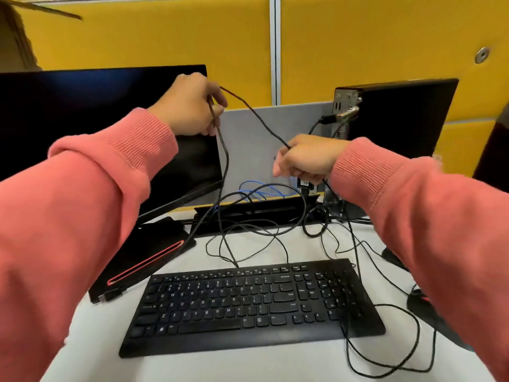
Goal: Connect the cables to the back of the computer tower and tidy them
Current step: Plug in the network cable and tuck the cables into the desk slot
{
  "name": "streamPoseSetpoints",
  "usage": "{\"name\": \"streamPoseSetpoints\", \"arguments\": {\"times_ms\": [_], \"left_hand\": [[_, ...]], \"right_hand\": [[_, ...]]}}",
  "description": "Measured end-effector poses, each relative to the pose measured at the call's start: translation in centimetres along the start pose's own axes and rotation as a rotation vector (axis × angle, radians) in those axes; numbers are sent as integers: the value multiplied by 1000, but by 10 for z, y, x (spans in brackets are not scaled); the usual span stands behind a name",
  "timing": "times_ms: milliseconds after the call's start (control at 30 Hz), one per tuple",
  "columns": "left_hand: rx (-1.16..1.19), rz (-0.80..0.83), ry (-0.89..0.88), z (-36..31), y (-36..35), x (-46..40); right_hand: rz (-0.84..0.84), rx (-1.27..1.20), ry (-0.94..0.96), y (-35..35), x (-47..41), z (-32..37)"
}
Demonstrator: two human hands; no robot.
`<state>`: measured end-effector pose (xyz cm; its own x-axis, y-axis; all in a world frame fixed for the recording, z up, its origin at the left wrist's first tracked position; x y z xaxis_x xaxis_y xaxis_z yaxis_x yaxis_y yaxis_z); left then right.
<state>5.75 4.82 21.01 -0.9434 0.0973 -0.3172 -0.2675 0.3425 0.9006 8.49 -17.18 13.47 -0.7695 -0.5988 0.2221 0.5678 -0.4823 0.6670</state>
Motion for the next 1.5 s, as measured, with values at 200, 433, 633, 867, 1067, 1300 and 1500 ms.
{"name": "streamPoseSetpoints", "arguments": {"times_ms": [200,433,633,867,1067,1300,1500], "left_hand": [[-365,666,-7,1,-4,12],[-19,761,13,-28,-8,27],[112,225,-240,-59,14,15],[-118,265,-327,-57,-59,6],[-189,-27,-206,0,-45,11],[524,-540,110,46,-15,20],[940,-63,3,-7,-49,41]], "right_hand": [[-98,-10,-1,8,-2,-4],[-385,387,-115,35,1,17],[-363,460,42,41,19,40],[-324,406,148,22,13,42],[-396,224,228,30,26,19],[-581,112,196,19,24,-24],[-743,-199,-53,8,16,-81]]}}
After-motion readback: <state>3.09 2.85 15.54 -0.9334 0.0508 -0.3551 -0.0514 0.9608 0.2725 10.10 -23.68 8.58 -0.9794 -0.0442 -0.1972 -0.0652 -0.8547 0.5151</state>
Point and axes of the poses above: each hand's wrist, its own x-axis away from the middle knuckle, its own y-axis out of the back of the hand, z = x × y, the point moved 3 cm from there along -x, towards the middle knuckle, and after that the axes turned 12 degrees about z, right-handed, at the moved point
